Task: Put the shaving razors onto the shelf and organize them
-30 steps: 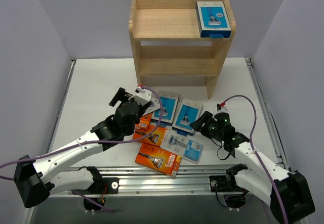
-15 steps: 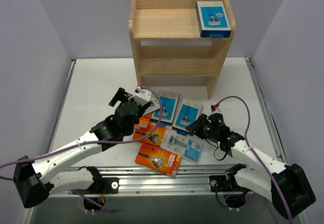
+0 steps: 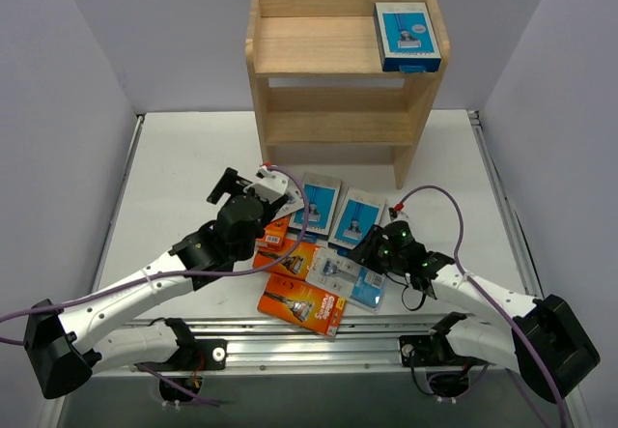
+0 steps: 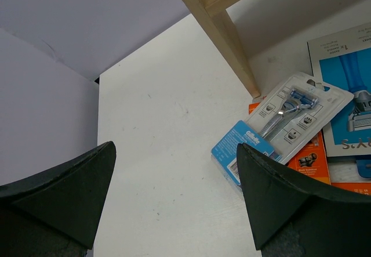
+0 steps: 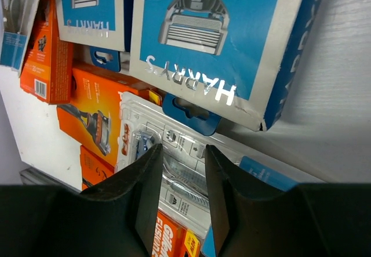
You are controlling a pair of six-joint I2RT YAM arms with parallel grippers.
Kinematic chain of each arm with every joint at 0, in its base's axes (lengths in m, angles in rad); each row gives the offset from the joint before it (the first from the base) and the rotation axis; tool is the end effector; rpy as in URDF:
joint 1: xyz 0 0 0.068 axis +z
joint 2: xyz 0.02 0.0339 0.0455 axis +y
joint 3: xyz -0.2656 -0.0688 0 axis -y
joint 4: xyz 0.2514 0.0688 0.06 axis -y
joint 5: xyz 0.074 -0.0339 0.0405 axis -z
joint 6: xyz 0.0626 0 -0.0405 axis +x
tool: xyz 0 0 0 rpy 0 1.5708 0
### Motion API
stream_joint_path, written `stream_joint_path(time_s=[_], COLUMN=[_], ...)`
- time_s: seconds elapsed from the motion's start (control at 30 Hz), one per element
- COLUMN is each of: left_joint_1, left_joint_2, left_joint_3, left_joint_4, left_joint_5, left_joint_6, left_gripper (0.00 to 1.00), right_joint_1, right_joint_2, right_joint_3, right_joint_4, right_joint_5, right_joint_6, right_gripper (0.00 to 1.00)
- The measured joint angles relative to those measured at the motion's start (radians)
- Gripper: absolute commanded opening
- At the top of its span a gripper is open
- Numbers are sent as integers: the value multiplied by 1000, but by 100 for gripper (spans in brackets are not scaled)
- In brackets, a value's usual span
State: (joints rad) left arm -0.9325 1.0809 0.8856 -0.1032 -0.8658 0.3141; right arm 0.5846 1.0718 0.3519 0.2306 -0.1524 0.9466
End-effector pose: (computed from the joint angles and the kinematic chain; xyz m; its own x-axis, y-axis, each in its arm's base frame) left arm 0.1949 -0.1826 0.3242 -0.1399 0.5245 -0.8398 0.1366 0.8503 0.5083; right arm 0.1961 0.1412 0.1622 -0.7624 0.4572 -0.4580 -0.0661 0.6490 0.7579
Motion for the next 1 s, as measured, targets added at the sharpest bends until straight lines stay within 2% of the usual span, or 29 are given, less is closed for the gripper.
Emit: stream_joint_path(time_s=[0.73, 1.0], left_joint_1=[-24, -31], left_joint_2=[-5, -6], left_joint_3=[0, 0], left_joint_4=[0, 0], left_joint_5=[-1, 0], left_joint_6=[2, 3], left_gripper=[94, 94], right_joint_1=[8, 9], right_joint_2=[112, 163], right_joint_3=[16, 16], right_joint_4=[-5, 62], right_joint_5=[88, 109], right_joint_6=[50, 103], right_gripper=[42, 41])
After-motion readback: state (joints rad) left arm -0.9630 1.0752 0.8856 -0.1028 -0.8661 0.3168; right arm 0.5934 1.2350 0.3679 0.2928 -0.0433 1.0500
